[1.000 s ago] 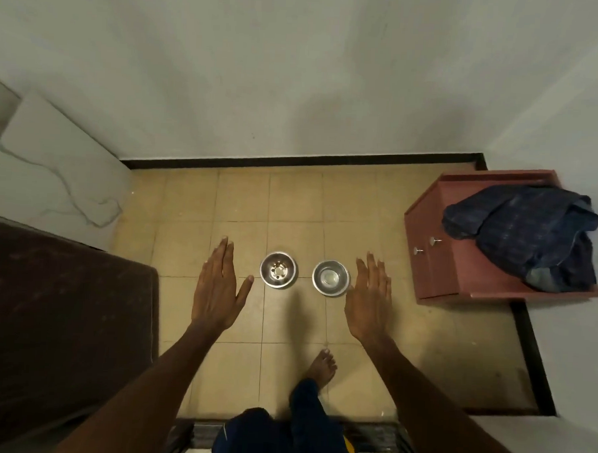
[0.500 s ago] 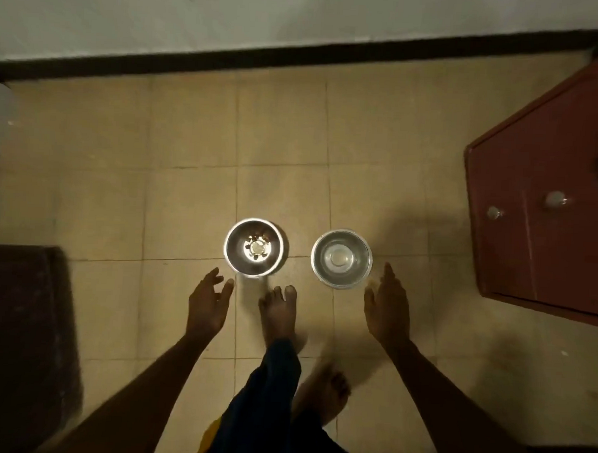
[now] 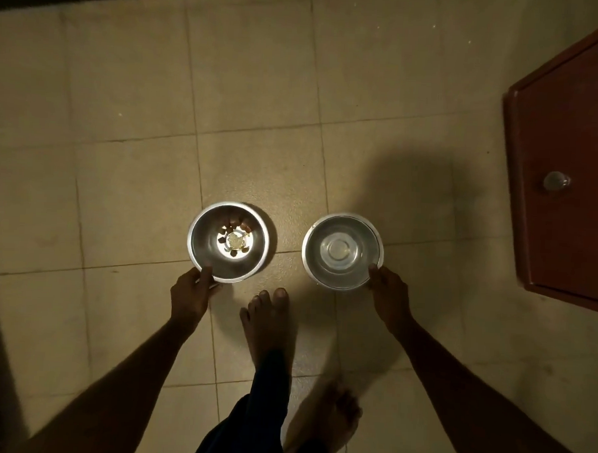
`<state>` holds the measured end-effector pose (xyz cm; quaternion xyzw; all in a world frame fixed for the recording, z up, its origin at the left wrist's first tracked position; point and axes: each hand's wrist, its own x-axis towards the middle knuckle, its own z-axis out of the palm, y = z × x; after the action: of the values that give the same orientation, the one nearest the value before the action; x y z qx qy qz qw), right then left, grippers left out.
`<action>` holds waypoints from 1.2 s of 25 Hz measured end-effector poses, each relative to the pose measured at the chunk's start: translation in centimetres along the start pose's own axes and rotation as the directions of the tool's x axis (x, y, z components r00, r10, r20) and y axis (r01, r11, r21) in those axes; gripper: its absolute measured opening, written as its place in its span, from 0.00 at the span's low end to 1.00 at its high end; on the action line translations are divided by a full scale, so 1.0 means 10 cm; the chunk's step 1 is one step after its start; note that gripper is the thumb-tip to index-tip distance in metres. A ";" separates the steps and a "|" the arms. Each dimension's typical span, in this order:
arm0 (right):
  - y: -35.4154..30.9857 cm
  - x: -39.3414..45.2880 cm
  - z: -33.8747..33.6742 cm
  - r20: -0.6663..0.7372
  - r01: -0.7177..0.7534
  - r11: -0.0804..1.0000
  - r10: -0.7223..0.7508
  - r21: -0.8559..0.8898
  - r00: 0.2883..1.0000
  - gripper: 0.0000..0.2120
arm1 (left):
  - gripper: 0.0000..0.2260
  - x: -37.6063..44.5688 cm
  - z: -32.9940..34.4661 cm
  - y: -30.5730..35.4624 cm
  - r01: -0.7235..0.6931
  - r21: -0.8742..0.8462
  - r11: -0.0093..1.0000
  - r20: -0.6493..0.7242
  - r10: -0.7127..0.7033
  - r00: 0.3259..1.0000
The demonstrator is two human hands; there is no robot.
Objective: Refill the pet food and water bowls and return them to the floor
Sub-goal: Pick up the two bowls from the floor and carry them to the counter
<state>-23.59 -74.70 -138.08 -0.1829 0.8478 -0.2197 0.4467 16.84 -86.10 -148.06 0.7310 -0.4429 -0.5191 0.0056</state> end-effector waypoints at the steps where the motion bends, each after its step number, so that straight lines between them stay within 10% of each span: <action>1: -0.01 -0.04 0.02 0.032 -0.022 0.995 0.019 0.095 0.999 0.24 | 0.15 0.09 -0.07 -0.02 -0.001 -0.067 0.998 -0.017 0.000 1.000; 7: -1.23 -0.40 -0.62 0.059 -0.072 0.840 0.048 0.538 0.997 0.14 | 0.15 -1.20 -0.83 2.55 -0.090 -0.354 0.931 -0.013 0.091 0.996; 22: -5.64 -3.29 -4.15 -0.156 0.267 0.660 -0.223 0.702 0.962 0.16 | 0.17 -4.68 -3.69 6.90 -0.445 -0.346 0.826 -0.059 0.454 0.889; 30: -6.81 -5.49 -6.05 -0.354 0.392 0.532 -0.177 0.751 0.918 0.15 | 0.20 -7.00 -4.87 8.56 -0.545 -0.414 0.729 -0.042 0.583 0.812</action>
<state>-37.16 -91.23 -33.87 -0.0682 0.6581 -0.6712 0.3344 -5.78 -114.34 -32.75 0.5196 -0.5255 -0.6057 0.2948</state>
